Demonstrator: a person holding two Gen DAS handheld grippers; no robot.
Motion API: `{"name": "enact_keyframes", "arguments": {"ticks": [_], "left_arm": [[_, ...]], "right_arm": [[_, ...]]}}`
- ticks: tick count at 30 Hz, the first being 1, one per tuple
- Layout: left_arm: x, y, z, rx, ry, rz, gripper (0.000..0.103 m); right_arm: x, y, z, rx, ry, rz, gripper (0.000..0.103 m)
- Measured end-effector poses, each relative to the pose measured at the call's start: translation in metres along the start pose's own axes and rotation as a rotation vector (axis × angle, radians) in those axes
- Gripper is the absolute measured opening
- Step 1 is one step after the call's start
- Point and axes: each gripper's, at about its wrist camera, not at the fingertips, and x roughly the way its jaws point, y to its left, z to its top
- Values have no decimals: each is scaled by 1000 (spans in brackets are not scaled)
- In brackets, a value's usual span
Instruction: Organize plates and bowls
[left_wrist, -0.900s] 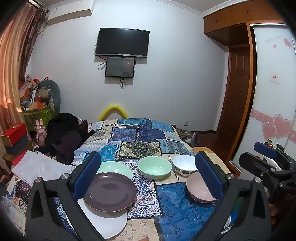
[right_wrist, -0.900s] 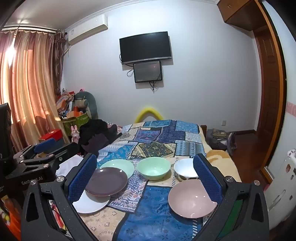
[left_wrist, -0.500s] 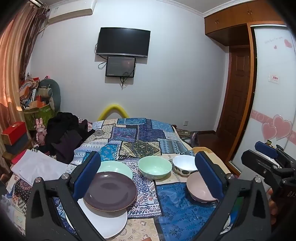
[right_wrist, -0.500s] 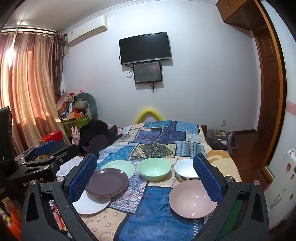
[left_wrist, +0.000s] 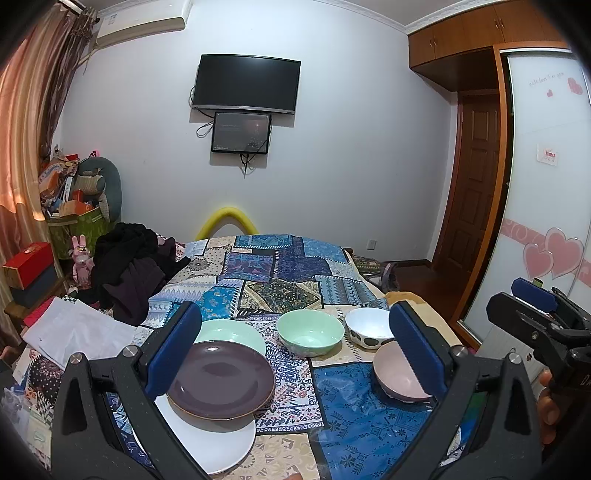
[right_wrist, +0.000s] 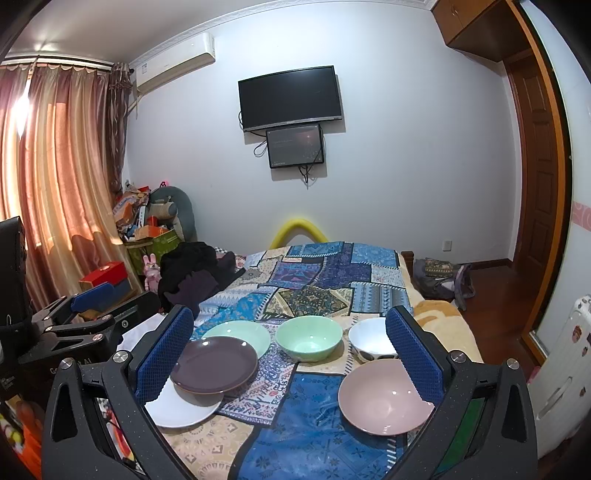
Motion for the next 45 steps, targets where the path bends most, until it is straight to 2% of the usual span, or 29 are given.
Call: {"name": "enact_keyframes", "arguments": {"ticks": [45], "left_arm": [[0,-8,5,5,5,-8,103]], "right_arm": [[0,-3,-5,18,-9,9,103]]}}
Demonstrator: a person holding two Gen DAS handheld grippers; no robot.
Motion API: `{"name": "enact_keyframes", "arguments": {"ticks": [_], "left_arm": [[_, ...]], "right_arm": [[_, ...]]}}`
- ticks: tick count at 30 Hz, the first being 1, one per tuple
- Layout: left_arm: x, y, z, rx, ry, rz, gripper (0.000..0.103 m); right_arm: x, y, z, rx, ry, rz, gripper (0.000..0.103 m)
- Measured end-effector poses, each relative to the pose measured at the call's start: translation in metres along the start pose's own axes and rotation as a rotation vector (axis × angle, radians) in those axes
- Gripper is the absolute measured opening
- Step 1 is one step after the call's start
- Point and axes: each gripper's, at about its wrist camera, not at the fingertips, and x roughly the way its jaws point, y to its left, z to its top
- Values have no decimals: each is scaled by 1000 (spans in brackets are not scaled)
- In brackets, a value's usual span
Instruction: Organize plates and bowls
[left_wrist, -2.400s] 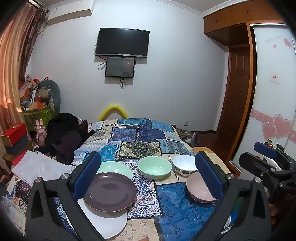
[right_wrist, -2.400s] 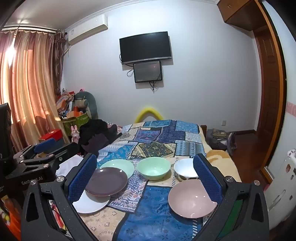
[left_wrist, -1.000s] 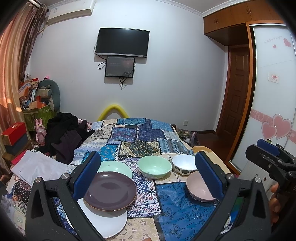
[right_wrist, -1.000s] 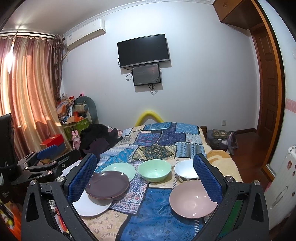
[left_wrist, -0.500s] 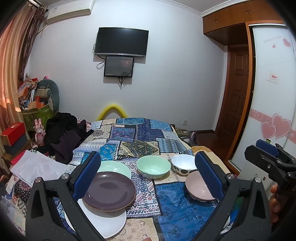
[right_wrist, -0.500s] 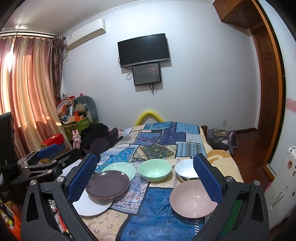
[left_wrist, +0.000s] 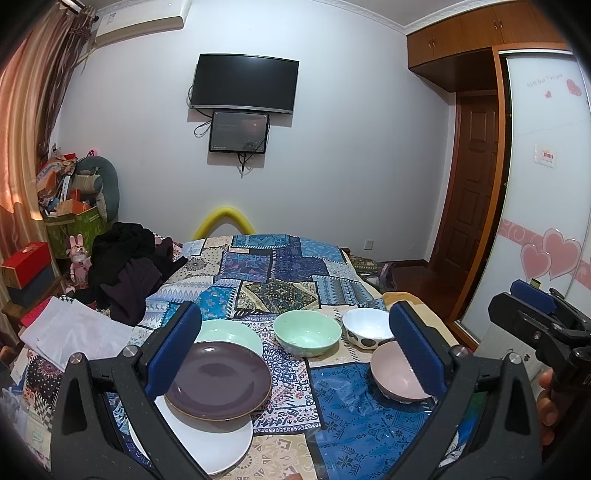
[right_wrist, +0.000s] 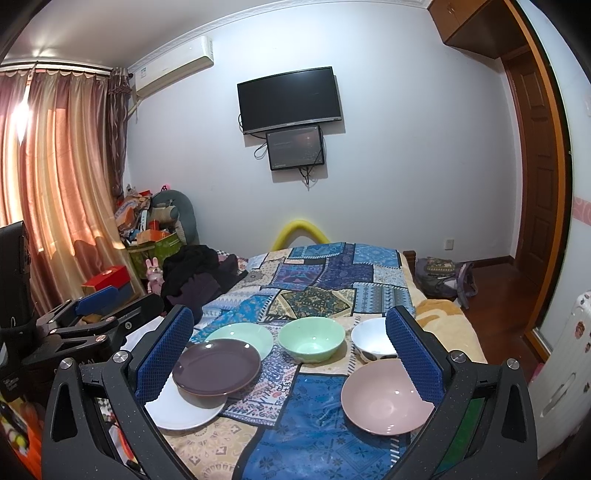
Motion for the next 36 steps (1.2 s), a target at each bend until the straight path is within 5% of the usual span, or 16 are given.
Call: {"name": "enact_keyframes", "arguments": {"ticks": [21,36], "left_arm": [[1,6,1,-9,-4,3,103],[37,53,-14,-13,49,-12,103]], "right_arm": [[7,4,-1,-8,18,5,103],[70,16,-16,-20,163,29,103]]}}
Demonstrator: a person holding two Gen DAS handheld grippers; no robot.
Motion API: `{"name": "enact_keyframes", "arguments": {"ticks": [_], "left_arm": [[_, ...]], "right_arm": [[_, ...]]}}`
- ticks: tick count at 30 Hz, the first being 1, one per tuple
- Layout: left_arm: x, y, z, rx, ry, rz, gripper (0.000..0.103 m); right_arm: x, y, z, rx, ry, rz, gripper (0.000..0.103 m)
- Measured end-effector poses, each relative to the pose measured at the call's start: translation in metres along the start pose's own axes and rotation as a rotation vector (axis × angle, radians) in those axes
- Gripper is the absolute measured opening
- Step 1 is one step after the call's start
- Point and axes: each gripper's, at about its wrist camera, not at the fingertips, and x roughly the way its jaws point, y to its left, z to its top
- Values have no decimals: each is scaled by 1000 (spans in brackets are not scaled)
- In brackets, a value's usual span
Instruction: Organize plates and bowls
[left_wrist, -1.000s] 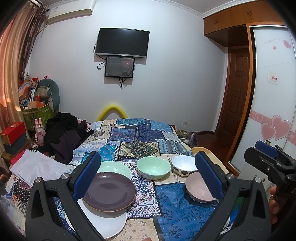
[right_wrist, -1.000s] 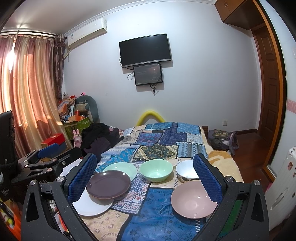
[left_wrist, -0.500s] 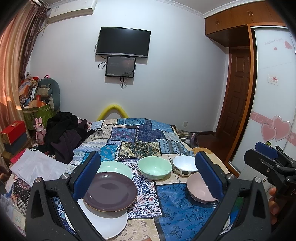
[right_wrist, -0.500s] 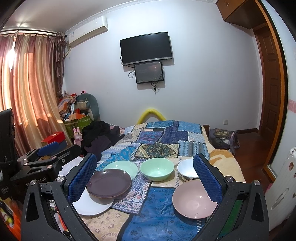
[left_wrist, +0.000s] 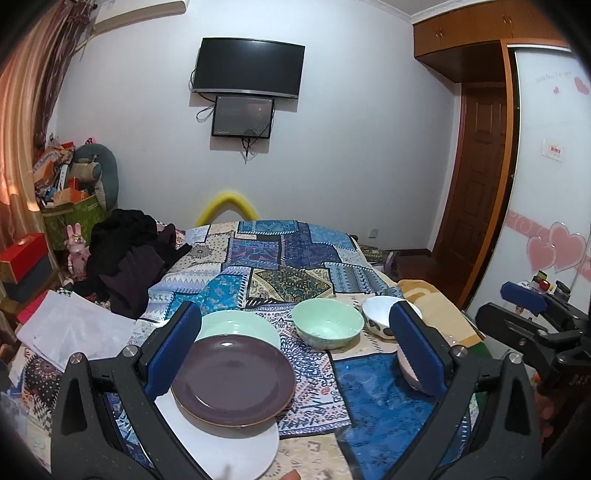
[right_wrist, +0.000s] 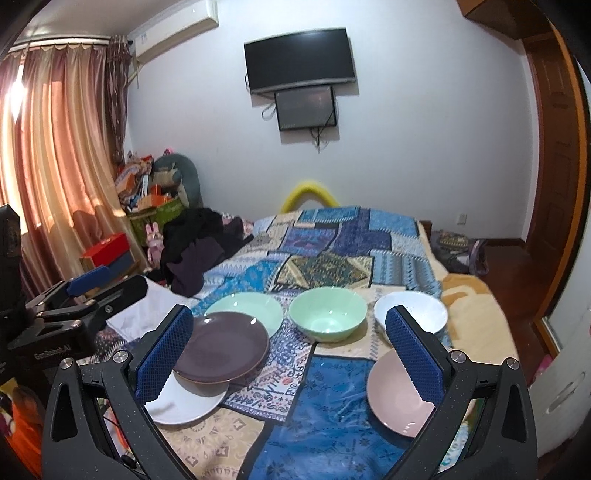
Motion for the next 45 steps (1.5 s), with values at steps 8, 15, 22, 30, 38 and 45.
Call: {"name": "enact_keyframes", "arguments": {"ticks": [8,15,22,30,38,45], "left_arm": [[39,56,-13,-10,102,66,103],[86,113,-29,-55,240,87,103],[130,159,-51,-61,326,151,103],[180,192,-83,-77,499,121,79],[205,195,-103,-97,595,56,51],[212,200,-108,-119,645,30,36]], "right_arm": [[53,13,-6,-22,120,29,103],[107,22,-19,-15,240,63,103],[146,29,-36,-35,323,68,102],[186,28,-56,-25,412,104,88],[209,25,-69,8,489,121,72],[223,24,-76,48,540,178,49]]}}
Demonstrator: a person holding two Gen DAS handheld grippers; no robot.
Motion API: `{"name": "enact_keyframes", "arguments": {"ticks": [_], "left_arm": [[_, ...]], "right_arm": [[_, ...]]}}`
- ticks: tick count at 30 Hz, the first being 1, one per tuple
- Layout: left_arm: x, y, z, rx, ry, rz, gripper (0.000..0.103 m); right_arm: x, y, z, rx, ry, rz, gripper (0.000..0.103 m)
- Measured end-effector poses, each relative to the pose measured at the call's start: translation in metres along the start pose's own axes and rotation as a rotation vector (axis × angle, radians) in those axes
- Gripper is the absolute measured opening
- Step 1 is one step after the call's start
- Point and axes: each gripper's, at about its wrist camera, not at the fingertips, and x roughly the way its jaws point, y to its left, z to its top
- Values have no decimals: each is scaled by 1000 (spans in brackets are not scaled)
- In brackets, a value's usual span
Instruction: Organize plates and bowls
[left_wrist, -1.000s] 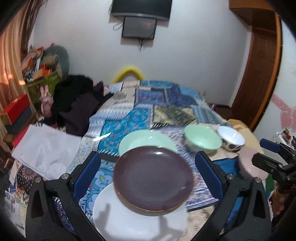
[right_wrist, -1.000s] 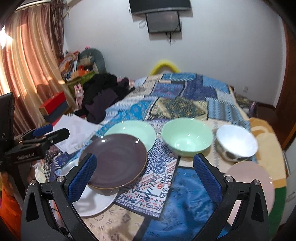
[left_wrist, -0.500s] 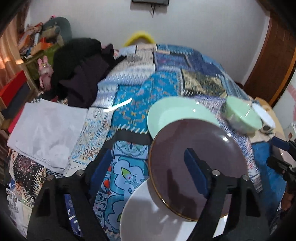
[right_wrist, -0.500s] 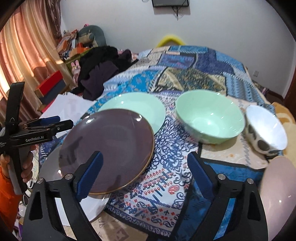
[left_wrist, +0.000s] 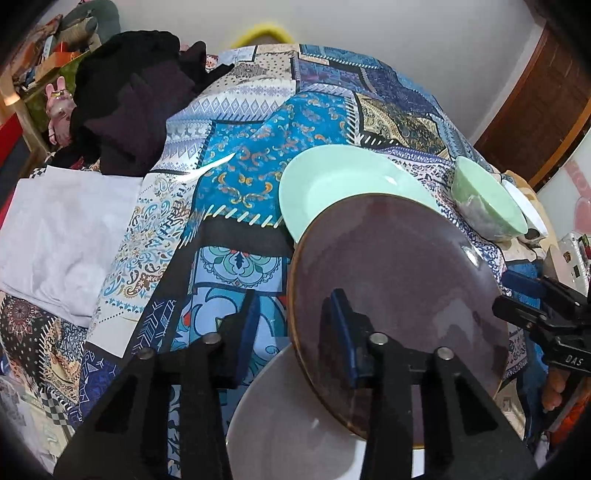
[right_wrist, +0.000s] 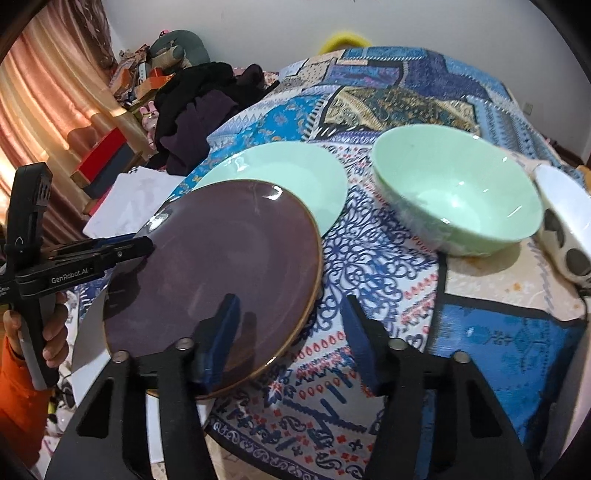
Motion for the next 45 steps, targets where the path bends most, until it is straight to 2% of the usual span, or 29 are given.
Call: {"name": "enact_keyframes", "arguments": {"ticks": [5,10,15,20,32,45], "left_arm": [[1,0,0,3,29,-39,31],[6,-4,0,10,61,-68,31],[7,-5,3,19,79,-63,31],[5,-9,4,18,90,-40,31],[-6,-19,-6,15,94,-38,31],[-33,-47,-9,31,43,-34,31]], "right_arm": [[7,1,1,19,25,29,42],[11,3,2,19,33,36,39],[13,9,1,-13,34,3,35],[11,-4,3,41,40,38,27],[-2,-7,-2,55,30,28,25],[-36,-15,-8,76,-26,19,24]]}}
